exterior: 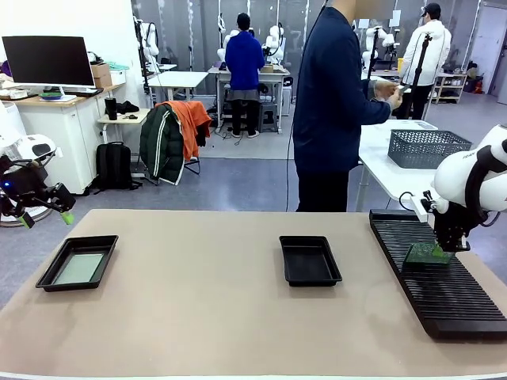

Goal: Inspect and transfer BCBs to ESD trays.
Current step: Pick up the Blank PCB from the PCB Rack and place it in the right ESD tray.

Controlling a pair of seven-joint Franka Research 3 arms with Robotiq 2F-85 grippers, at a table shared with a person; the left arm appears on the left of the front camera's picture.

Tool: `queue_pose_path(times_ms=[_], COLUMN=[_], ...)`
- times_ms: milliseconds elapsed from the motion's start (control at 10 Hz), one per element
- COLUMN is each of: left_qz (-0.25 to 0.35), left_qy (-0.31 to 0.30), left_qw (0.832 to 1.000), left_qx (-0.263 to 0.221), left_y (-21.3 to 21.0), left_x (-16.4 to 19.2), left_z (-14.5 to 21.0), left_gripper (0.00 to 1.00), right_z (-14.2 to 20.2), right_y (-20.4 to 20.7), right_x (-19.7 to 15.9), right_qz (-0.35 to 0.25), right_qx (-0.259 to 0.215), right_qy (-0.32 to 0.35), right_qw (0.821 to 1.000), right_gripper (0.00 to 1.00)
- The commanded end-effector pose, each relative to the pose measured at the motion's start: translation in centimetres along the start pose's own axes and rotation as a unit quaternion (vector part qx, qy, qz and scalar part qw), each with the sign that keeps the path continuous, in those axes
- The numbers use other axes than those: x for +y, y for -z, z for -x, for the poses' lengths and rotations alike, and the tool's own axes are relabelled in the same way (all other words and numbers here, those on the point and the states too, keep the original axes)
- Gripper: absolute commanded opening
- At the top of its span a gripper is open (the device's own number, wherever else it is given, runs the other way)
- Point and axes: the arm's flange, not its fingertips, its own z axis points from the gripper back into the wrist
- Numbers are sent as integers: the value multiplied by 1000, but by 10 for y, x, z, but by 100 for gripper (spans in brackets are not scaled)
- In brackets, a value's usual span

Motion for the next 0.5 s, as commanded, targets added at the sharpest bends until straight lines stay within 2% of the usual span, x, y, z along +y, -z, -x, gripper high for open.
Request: queue_pose_path(times_ms=[0,400], left_qz=[0,0], left_qy=[-3,-3], left_qw=[1000,1000], left_qx=[-2,-2], left_y=[1,1], left_x=[1,1], left_z=[0,0], left_gripper=[100,100], right_z=[1,1], right_y=[0,0], right_x=[0,0], right_qz=[0,0], right_qx=[0,0], right_qy=[-2,-2], right_qw=[1000,1000], right_gripper=[0,0])
